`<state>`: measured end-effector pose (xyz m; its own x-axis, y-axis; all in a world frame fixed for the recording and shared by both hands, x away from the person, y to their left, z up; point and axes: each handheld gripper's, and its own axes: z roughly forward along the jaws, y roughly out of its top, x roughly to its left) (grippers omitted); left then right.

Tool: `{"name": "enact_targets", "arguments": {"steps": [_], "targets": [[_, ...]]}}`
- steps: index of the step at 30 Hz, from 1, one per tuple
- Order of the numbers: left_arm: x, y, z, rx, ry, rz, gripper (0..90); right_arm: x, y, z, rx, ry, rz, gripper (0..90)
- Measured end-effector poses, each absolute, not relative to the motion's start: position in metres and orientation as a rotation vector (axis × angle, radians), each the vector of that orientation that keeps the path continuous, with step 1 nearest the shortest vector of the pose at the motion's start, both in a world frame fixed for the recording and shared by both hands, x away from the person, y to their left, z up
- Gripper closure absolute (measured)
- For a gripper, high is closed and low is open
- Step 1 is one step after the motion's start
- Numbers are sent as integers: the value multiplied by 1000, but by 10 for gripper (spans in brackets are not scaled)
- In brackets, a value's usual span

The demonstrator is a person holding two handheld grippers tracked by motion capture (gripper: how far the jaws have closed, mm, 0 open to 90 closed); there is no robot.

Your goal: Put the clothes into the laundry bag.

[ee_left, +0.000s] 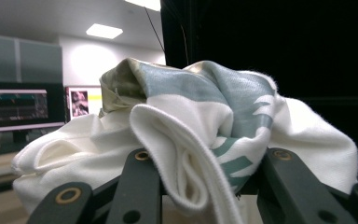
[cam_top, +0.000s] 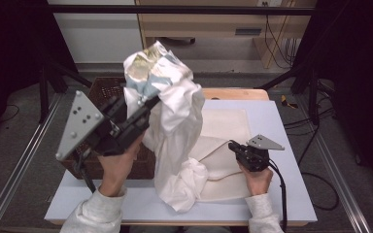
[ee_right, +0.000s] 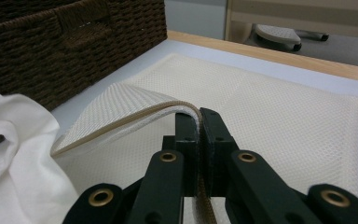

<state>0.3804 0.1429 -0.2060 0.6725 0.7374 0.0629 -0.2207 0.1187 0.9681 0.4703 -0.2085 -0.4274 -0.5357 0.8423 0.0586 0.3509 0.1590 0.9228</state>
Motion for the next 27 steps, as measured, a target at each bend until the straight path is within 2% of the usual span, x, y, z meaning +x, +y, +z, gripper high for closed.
{"name": "enact_targets", "arguments": {"steps": [5,10,18,27], "targets": [[380,135,-251,1361,514,690,677,474,-206,-427,1141,1959,1351,868],[389,113,-304,1475,542,564,675,475,-206,-426,1151,1949,1351,869],[396,85,-352,1561,542,470,672,475,-206,-426,1145,1947,1359,869],[406,44,-402,1714,549,449,668,474,-205,-426,1130,1943,1351,868]]}}
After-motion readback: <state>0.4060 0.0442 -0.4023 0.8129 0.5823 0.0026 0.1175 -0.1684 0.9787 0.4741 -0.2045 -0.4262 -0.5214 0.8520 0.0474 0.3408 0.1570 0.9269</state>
